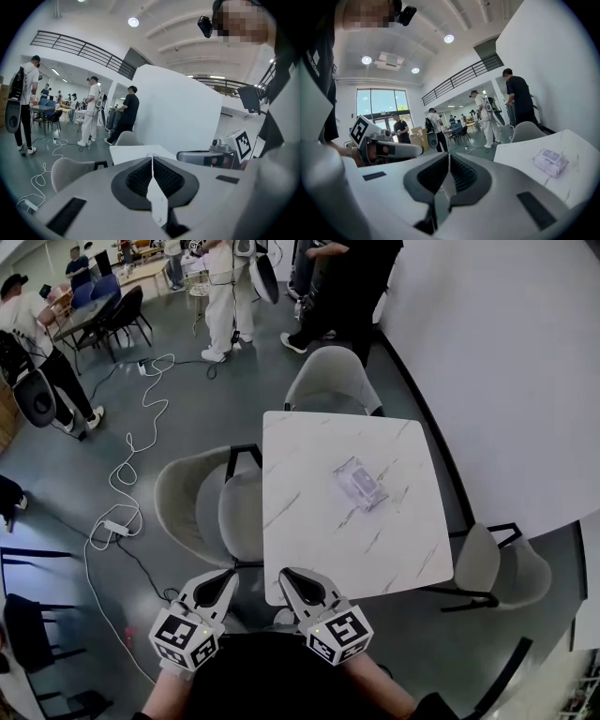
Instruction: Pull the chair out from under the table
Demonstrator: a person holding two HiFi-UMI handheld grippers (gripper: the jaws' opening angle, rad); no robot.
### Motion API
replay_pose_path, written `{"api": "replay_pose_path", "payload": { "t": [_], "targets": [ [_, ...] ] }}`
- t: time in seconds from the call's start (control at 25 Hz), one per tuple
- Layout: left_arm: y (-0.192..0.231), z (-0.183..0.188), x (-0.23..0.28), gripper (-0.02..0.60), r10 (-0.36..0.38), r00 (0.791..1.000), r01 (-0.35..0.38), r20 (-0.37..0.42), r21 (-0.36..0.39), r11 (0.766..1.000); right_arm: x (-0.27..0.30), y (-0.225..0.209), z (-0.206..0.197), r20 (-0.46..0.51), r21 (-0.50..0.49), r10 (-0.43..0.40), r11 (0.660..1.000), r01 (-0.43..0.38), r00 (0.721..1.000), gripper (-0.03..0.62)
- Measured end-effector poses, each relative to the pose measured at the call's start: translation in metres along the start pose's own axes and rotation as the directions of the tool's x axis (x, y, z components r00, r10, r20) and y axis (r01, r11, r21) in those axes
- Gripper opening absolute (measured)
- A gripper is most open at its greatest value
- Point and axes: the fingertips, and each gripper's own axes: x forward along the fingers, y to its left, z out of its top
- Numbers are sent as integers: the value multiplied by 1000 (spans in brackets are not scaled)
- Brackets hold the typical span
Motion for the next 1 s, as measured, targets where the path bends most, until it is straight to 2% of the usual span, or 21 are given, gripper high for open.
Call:
{"api": "replay_pose_path", "payload": {
  "t": [0.2,0.52,0.76,1.0],
  "targets": [
    [29,6,-2,6,-21,1000,21,-10,9,1000,26,3,6,-3,-2,-28,1000,28,1000,20],
    [102,11,-20,6,-76,997,75,-25,-28,997,83,26,11,-2,4,-122,993,122,993,20],
    [156,2,-25,8,-114,990,115,-79,8,993,124,43,4,-21,-19,-224,975,223,974,20],
    [212,-8,-28,32,-116,983,117,-139,-2,993,150,60,-3,-55,-26,-306,952,305,950,20]
  ]
}}
